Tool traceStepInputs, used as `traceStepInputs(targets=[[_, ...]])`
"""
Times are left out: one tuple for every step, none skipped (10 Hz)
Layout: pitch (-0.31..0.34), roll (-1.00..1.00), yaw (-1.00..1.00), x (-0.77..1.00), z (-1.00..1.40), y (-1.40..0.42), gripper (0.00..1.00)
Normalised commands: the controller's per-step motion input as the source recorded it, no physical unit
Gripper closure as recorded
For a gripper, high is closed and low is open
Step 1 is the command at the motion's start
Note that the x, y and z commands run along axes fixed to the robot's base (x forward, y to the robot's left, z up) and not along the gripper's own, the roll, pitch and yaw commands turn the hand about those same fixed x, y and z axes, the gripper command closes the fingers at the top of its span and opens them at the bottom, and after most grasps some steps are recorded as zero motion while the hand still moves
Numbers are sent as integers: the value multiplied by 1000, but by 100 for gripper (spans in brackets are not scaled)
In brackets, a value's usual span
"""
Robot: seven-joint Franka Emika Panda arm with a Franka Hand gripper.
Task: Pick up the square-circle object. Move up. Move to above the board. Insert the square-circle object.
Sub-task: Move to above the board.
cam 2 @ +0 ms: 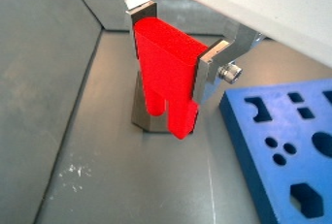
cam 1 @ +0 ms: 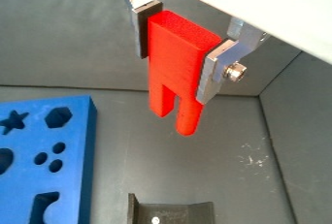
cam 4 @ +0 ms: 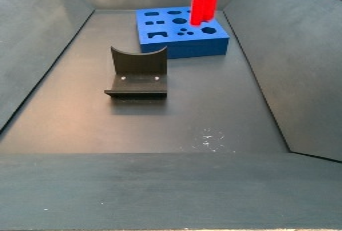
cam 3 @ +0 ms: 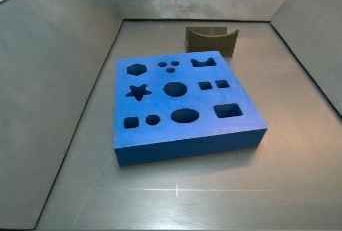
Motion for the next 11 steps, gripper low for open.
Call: traceStepInputs(targets=[[96, 107, 48, 117, 1000, 22, 100], [97, 107, 47, 111, 1000, 20, 100], [99, 107, 47, 92, 1000, 16, 100], [95, 107, 47, 71, 888, 10, 100], [98, 104, 46, 48, 724, 2, 100], [97, 103, 45, 33, 560, -4, 100], [95, 102, 44, 20, 340, -7, 100], [96, 103, 45, 16, 177, -9, 100], [66, 25, -1000, 25, -3, -1000, 100], [64, 24, -1000, 25, -6, -1000, 100], [64, 20, -1000, 21, -2, -1000, 100]])
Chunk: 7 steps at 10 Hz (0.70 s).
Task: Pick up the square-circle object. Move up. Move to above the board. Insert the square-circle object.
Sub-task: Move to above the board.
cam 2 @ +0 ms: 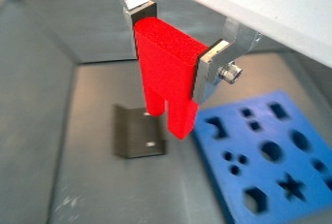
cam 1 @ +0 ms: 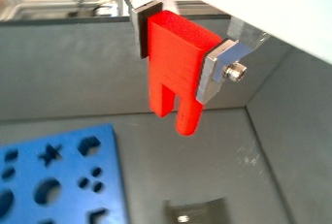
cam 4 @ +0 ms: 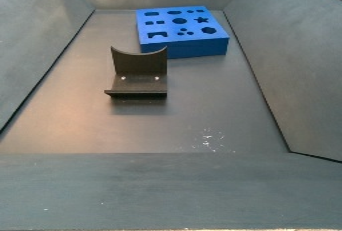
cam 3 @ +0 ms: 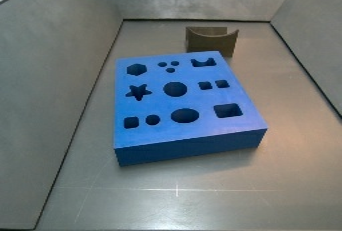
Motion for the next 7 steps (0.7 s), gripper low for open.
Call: traceStepInputs(targets=[[65, 8, -1000, 21, -1, -1000, 100], [71, 8, -1000, 24, 0, -1000, 100], [84, -1, -1000, 30, 1, -1000, 100], [93, -7, -1000, 37, 2, -1000, 100], [119, -14, -1000, 55, 4, -1000, 100], [150, -25, -1000, 68, 6, -1000, 100], [195, -32, -1000, 83, 11, -1000, 100]])
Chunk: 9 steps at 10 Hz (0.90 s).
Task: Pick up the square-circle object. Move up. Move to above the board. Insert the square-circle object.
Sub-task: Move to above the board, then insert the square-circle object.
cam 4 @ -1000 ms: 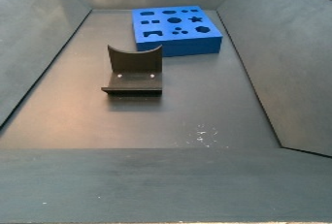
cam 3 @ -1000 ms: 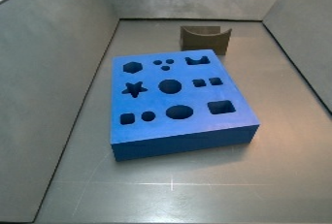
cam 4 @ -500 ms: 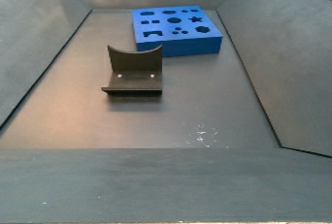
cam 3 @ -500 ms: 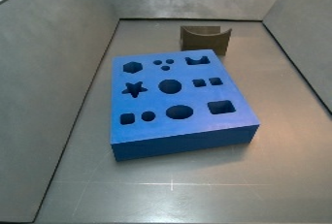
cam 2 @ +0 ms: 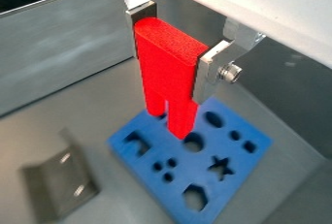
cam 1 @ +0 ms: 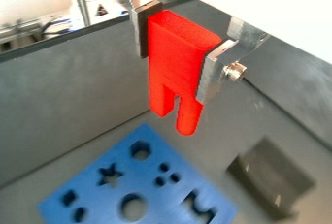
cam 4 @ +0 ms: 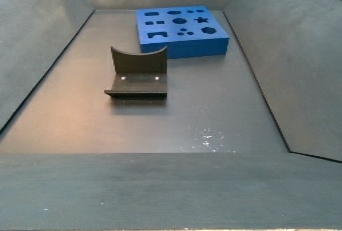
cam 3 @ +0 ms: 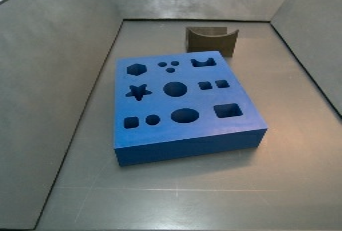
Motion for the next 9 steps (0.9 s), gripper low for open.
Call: traceStepInputs(targets=[[207, -36, -758, 106, 18, -1000, 100], [208, -34, -425, 122, 29, -829, 100], [195, -30, -252, 111, 27, -564, 100], [173, -22, -143, 92, 27, -338, 100], [141, -17, -80, 71, 24, -201, 100], [0, -4, 0, 11, 0, 0, 100], [0, 0, 23, 49, -123, 0, 100], [0, 0, 89, 151, -166, 11, 100], [14, 0, 14, 120, -103, 0, 100]])
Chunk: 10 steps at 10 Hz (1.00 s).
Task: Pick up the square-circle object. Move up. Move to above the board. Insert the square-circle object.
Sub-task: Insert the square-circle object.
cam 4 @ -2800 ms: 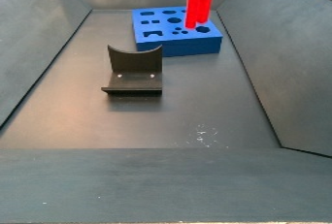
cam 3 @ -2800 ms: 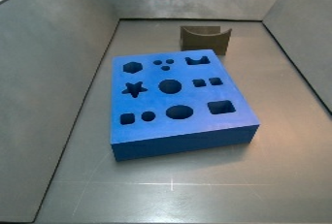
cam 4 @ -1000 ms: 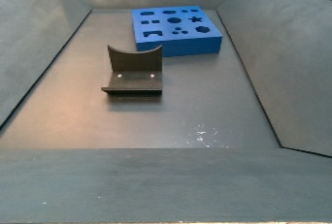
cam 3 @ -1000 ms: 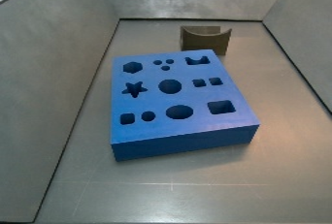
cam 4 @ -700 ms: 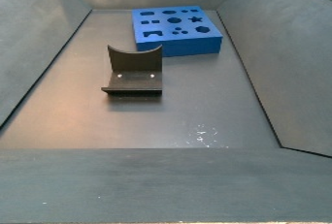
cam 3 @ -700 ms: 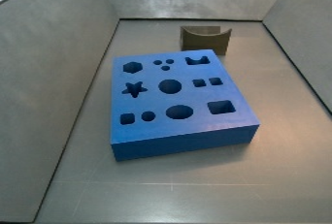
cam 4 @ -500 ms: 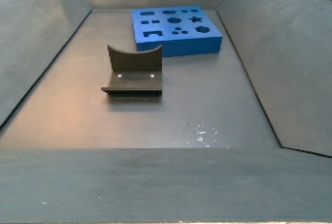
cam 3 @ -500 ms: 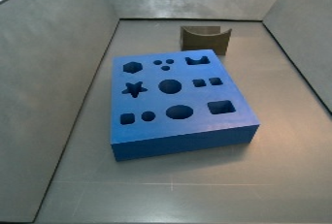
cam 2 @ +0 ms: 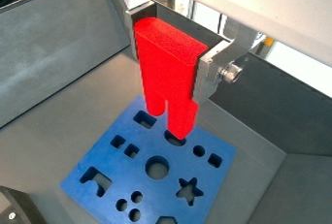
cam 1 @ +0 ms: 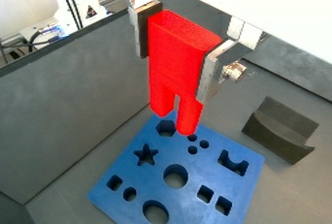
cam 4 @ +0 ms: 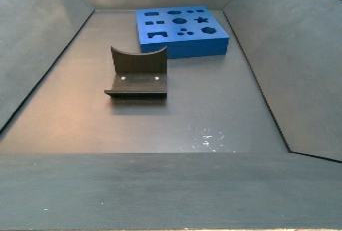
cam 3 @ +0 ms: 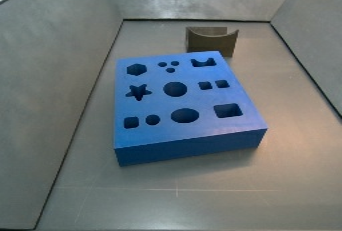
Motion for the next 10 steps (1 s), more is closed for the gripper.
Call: traceStepInputs(targets=[[13, 0, 0, 111, -37, 0, 100], [4, 0, 0, 103, -51, 0, 100], [3, 0, 0, 106, -60, 0, 100], [0, -10, 0, 114, -97, 0, 100], [0, 0, 0, 100, -109, 0, 100], [0, 0, 0, 106, -89, 0, 100], [0, 0, 0, 91, -43, 0, 100], [4, 0, 0, 26, 0, 0, 100], [0, 0, 6, 0, -11, 0, 100], [0, 0, 26, 0, -49, 0, 100]])
